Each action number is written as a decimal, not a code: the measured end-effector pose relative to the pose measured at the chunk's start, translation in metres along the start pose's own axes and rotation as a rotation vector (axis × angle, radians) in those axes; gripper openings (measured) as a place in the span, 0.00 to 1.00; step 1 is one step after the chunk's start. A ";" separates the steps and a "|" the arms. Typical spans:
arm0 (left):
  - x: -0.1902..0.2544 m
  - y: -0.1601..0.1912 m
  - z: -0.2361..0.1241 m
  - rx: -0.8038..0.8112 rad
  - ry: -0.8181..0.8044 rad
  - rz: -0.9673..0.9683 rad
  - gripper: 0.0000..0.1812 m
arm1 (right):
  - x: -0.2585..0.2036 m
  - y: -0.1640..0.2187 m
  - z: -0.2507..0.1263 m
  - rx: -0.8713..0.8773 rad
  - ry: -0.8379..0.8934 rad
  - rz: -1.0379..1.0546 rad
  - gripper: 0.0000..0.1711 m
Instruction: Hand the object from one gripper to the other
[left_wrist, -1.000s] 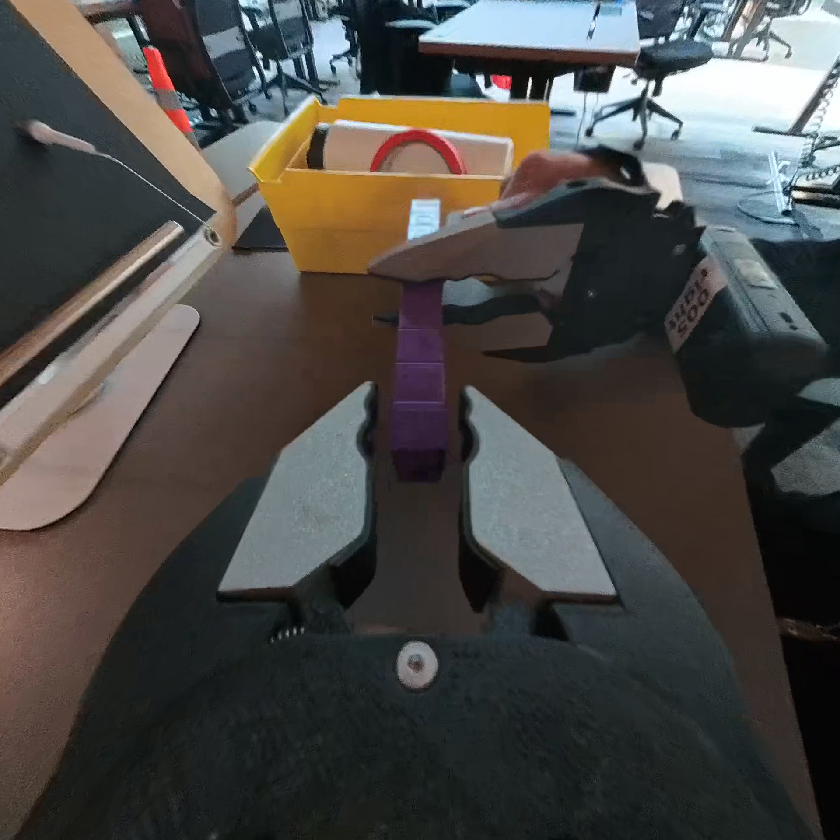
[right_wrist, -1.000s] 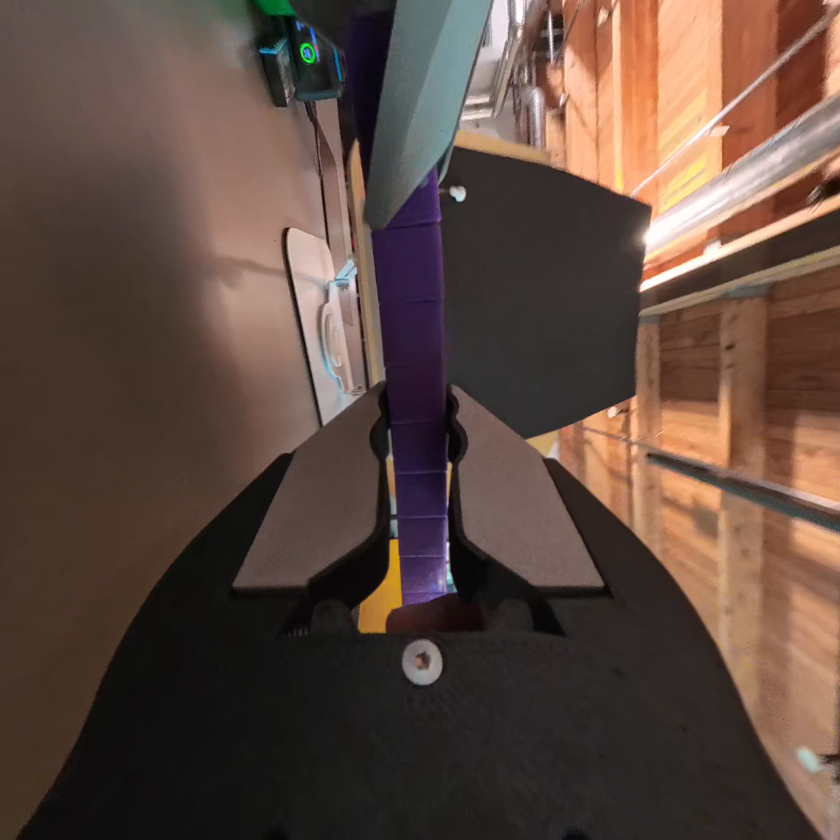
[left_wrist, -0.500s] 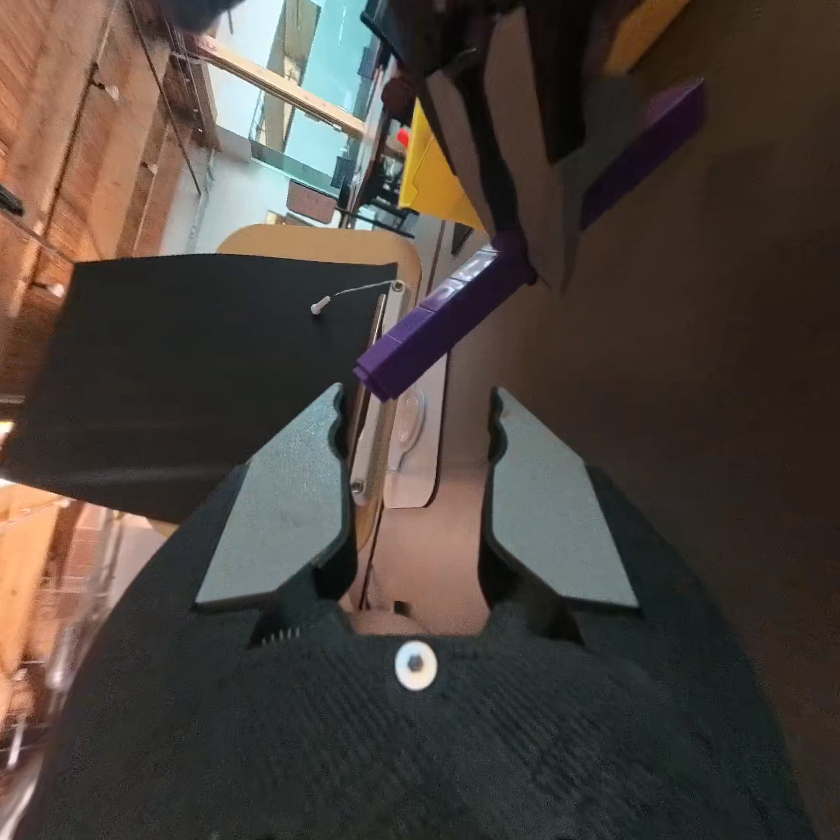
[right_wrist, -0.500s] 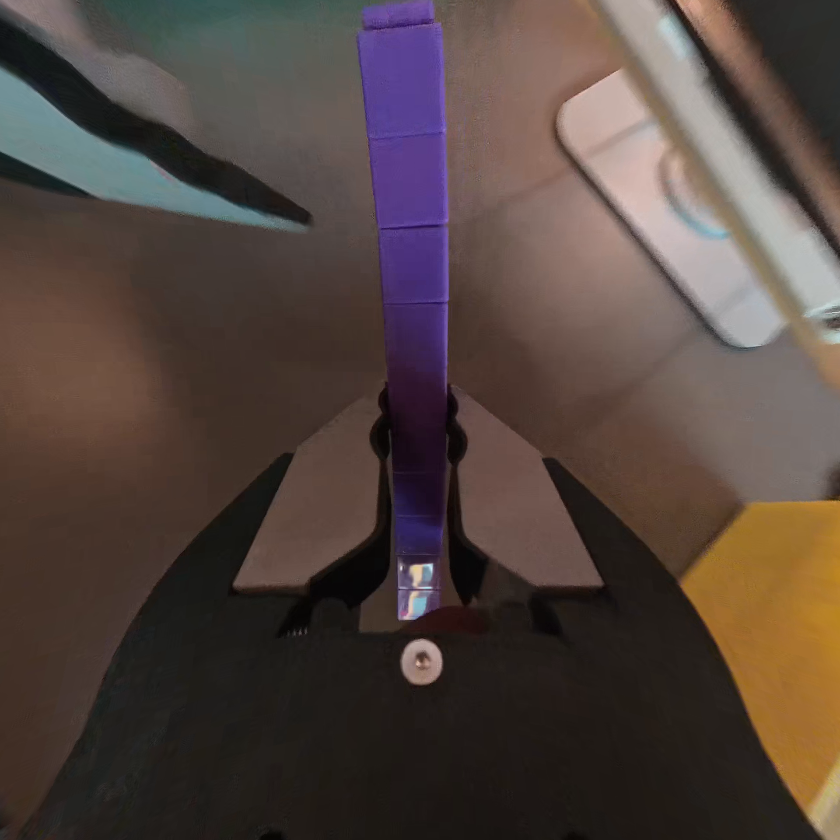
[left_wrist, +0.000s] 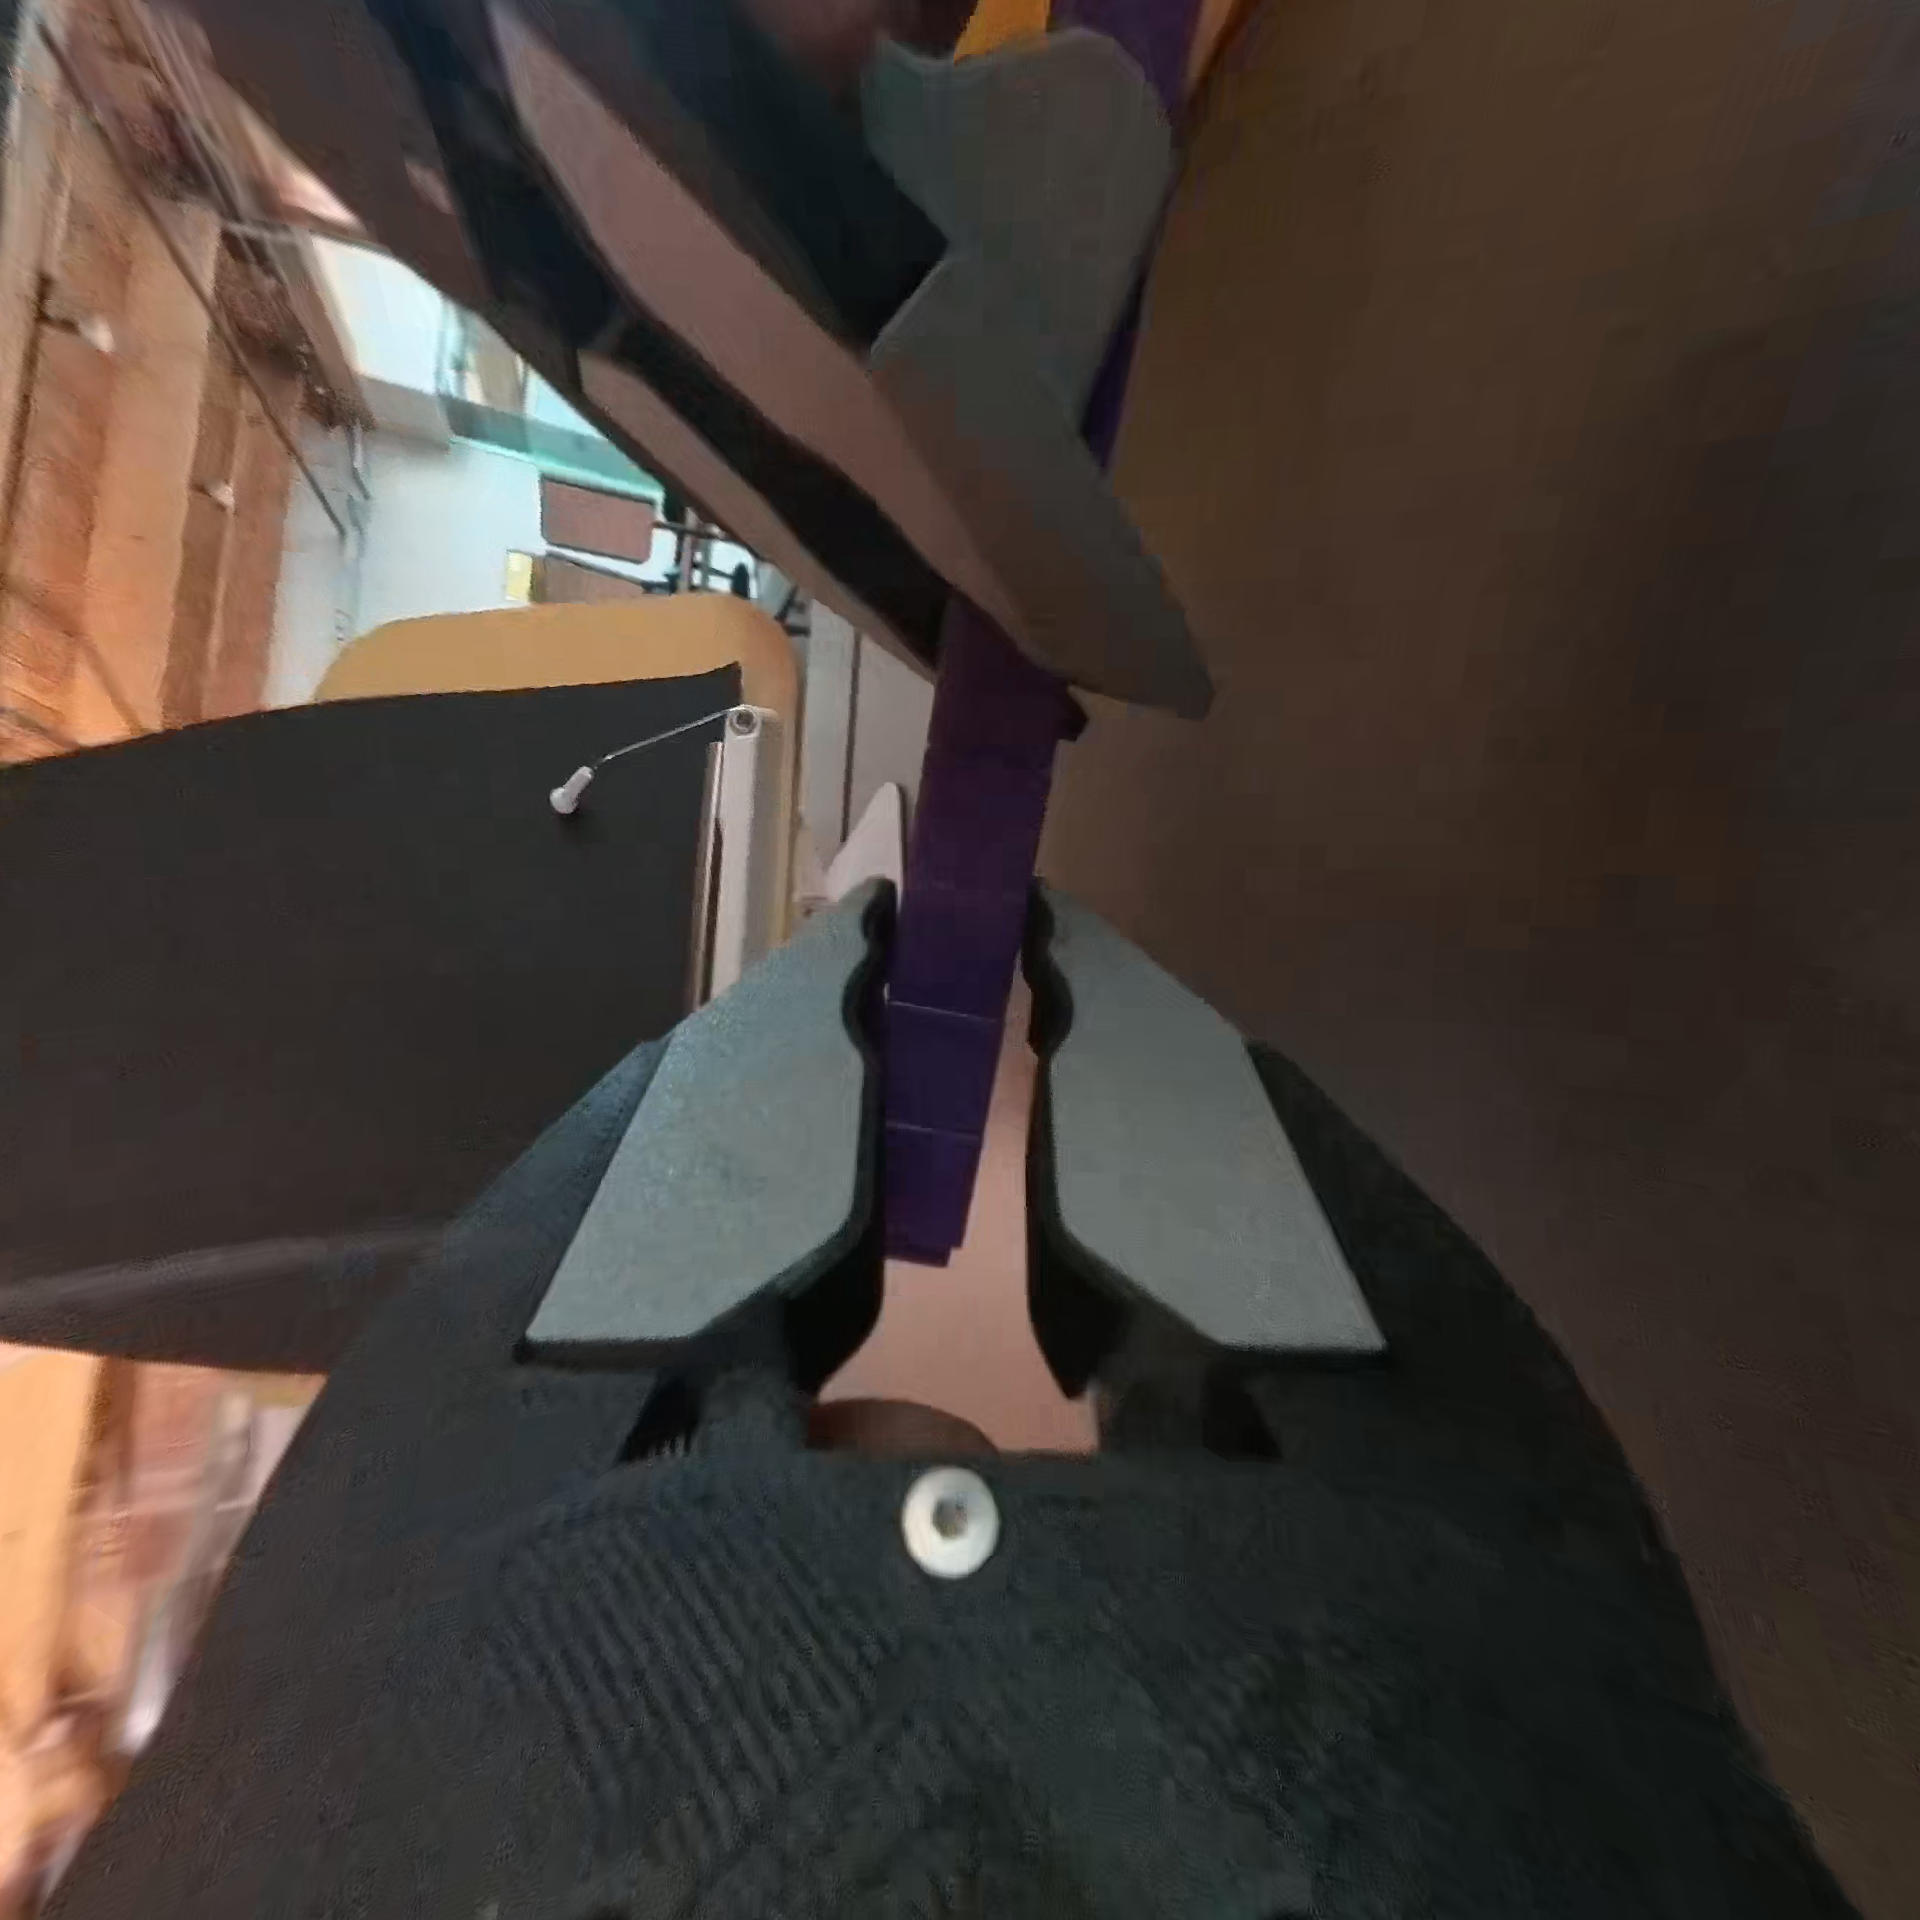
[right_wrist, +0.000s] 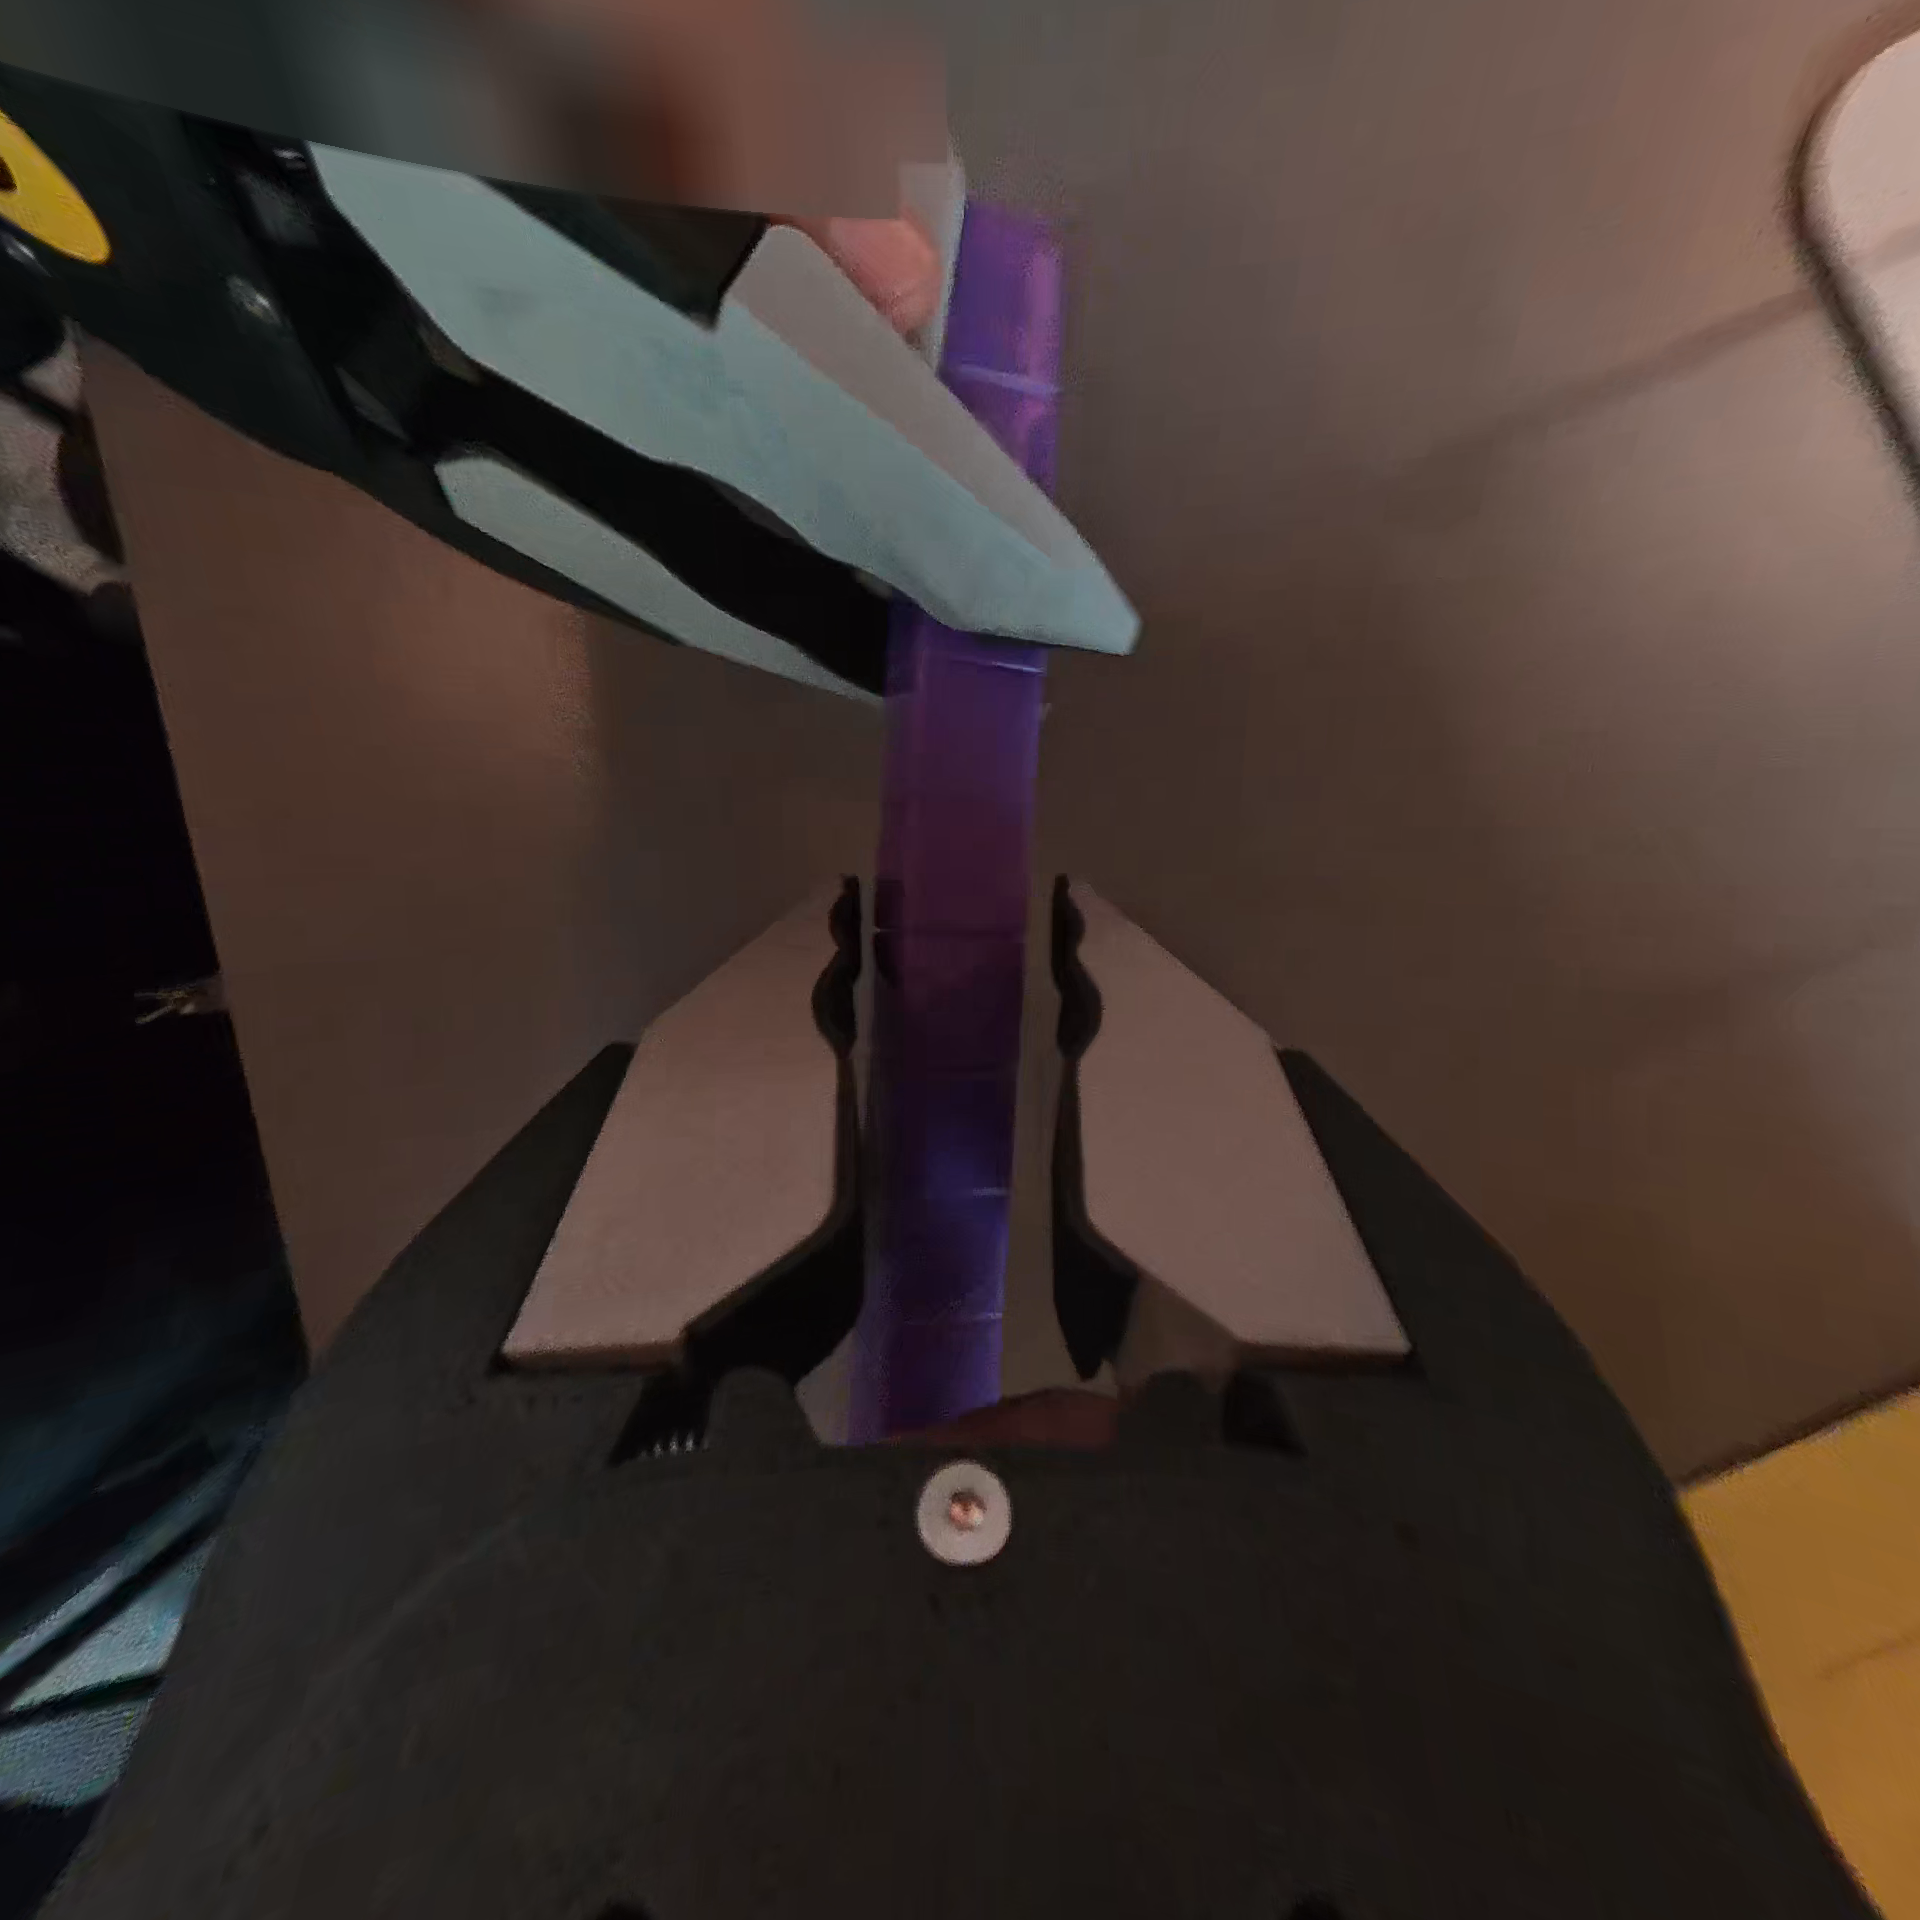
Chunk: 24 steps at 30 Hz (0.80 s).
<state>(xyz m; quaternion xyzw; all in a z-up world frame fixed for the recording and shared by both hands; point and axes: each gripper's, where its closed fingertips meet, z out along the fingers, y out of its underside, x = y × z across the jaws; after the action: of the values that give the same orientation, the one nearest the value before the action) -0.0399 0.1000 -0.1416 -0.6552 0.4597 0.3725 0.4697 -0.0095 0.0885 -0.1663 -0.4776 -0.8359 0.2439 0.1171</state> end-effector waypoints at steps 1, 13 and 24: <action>-0.003 0.003 -0.001 0.021 0.021 -0.087 0.12 | 0.006 -0.006 -0.008 0.038 0.031 -0.001 0.23; -0.075 0.018 -0.031 0.405 0.039 -1.064 0.11 | 0.028 -0.063 -0.177 0.938 0.288 0.162 0.45; -0.052 -0.034 -0.042 0.704 0.619 -1.470 0.12 | 0.004 -0.103 -0.099 0.966 -0.019 0.077 0.19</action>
<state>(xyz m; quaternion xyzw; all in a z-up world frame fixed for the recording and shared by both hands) -0.0205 0.0773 -0.0730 -0.6743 0.1157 -0.3834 0.6204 -0.0451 0.0777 -0.0283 -0.3968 -0.6098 0.6127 0.3088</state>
